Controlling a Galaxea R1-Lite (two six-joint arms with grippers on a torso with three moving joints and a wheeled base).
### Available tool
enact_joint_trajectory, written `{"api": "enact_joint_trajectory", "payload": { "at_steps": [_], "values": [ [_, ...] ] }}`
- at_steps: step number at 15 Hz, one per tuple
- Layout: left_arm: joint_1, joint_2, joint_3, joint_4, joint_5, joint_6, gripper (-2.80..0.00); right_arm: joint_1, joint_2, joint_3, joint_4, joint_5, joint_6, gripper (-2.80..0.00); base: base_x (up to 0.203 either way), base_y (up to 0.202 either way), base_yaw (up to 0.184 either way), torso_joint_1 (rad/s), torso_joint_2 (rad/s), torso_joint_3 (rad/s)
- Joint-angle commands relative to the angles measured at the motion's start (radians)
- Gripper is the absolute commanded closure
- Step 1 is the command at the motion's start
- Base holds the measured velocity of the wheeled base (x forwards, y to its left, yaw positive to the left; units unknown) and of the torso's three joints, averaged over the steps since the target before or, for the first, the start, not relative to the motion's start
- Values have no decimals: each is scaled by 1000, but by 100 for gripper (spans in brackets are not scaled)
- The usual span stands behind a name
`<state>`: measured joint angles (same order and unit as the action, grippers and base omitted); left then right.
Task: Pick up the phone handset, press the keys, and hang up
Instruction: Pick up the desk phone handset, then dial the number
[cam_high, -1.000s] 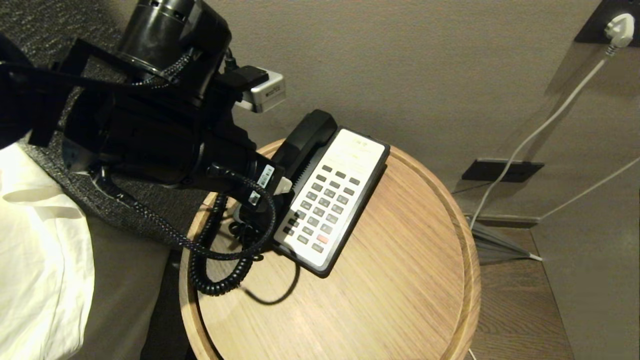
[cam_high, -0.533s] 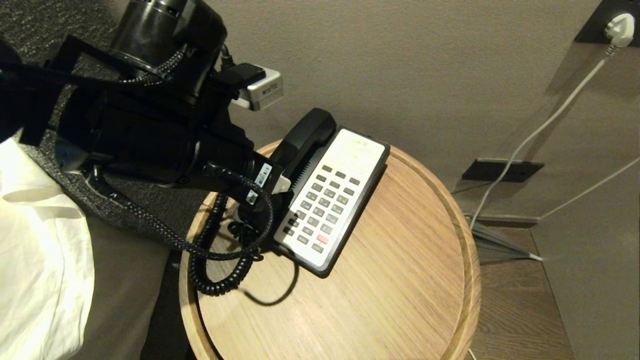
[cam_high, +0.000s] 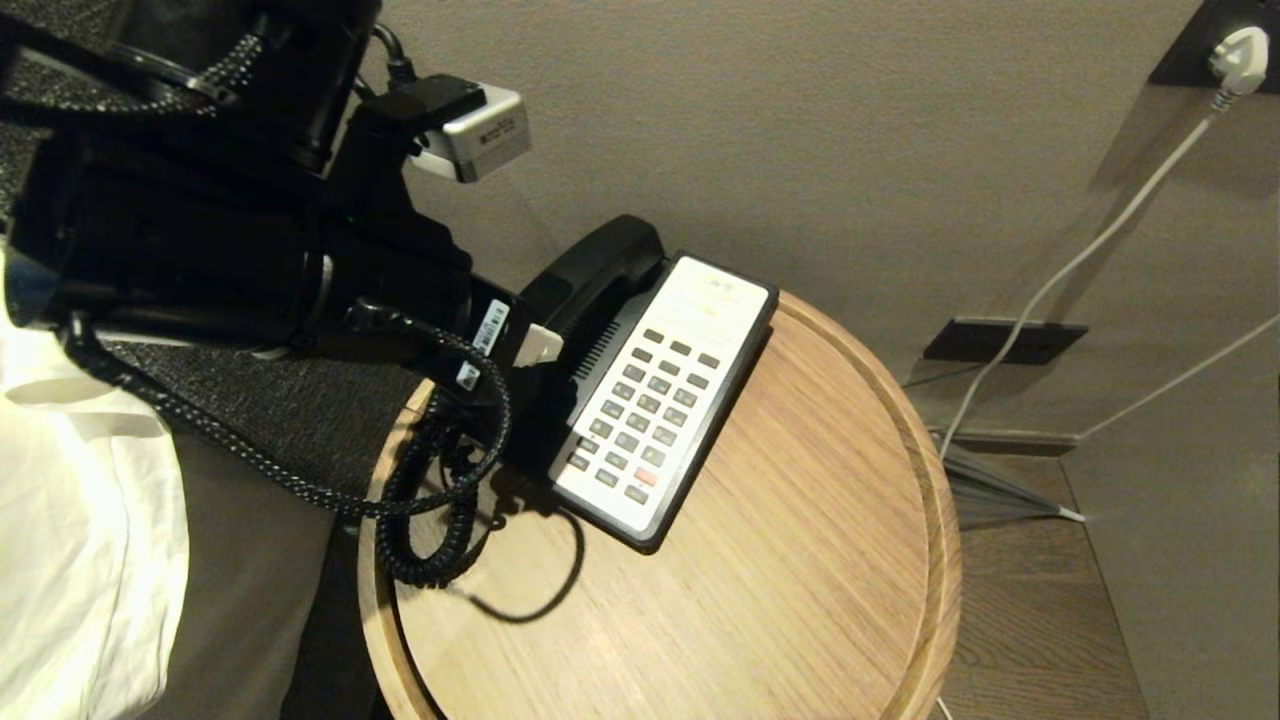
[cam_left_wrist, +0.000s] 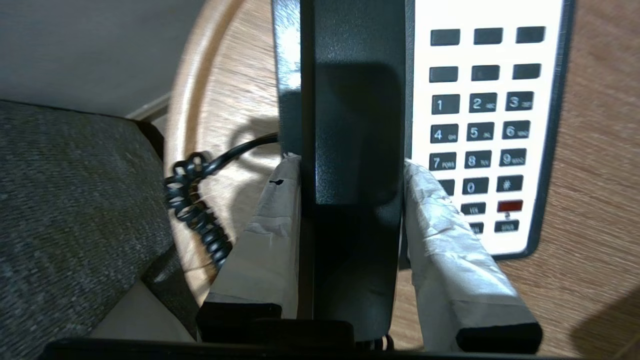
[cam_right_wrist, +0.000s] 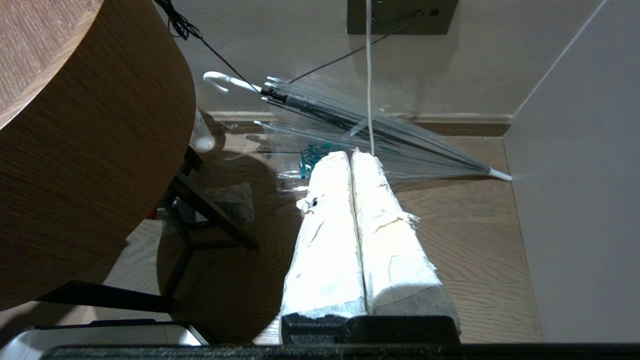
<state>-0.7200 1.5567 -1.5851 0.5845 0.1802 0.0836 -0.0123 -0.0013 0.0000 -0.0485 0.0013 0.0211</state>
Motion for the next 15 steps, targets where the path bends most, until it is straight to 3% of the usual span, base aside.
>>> {"api": "enact_joint_trajectory", "payload": {
  "at_steps": [1,9,12,15],
  "values": [
    [1,-47,-1,2,4,-1,0,0,0,18,-1,0,0,0,0,0,0,0,0,0],
    [1,-151,3,-2,33,-49,0,0,0,18,-2,0,0,0,0,0,0,0,0,0],
    [0,-221,0,-2,53,-172,0,0,0,18,-2,0,0,0,0,0,0,0,0,0],
    [0,-318,6,7,65,-339,0,0,0,18,-1,0,0,0,0,0,0,0,0,0]
  ]
}}
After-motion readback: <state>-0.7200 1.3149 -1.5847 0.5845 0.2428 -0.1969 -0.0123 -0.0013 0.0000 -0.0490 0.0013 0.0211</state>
